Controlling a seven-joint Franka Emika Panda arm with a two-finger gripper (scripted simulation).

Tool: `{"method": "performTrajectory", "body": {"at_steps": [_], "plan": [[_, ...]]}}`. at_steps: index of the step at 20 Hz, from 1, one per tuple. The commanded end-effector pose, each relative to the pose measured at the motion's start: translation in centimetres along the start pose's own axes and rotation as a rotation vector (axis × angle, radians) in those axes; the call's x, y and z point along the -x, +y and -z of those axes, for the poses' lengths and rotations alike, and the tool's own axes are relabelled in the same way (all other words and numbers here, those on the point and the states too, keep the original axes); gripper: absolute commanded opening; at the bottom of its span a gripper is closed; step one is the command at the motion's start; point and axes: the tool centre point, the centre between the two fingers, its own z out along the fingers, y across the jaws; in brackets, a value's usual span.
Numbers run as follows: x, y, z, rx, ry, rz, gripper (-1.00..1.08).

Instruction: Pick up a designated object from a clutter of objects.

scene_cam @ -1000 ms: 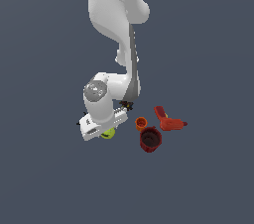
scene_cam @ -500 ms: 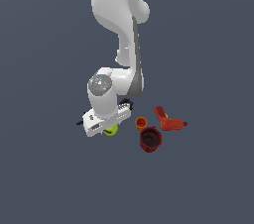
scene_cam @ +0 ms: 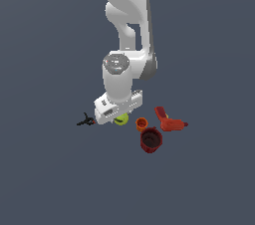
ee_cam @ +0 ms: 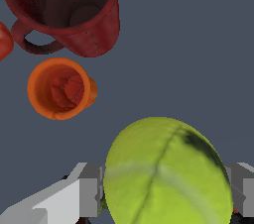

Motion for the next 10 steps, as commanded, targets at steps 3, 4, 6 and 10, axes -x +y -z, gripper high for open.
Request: {"method": "performTrajectory", "body": {"at_steps": [3,4,6,10], "plan": [[0.1,-3.5,3.3,0.003,0.001,0.001,-1.00],[0.1,-4.3,4.0,0.003,0.001,0.001,-1.00],[0.2,-5.9,5.5,0.003,0.000,0.001,-1.00],[0.3,-9.1,8.6,0.003,0.000,0.001,-1.00]]}}
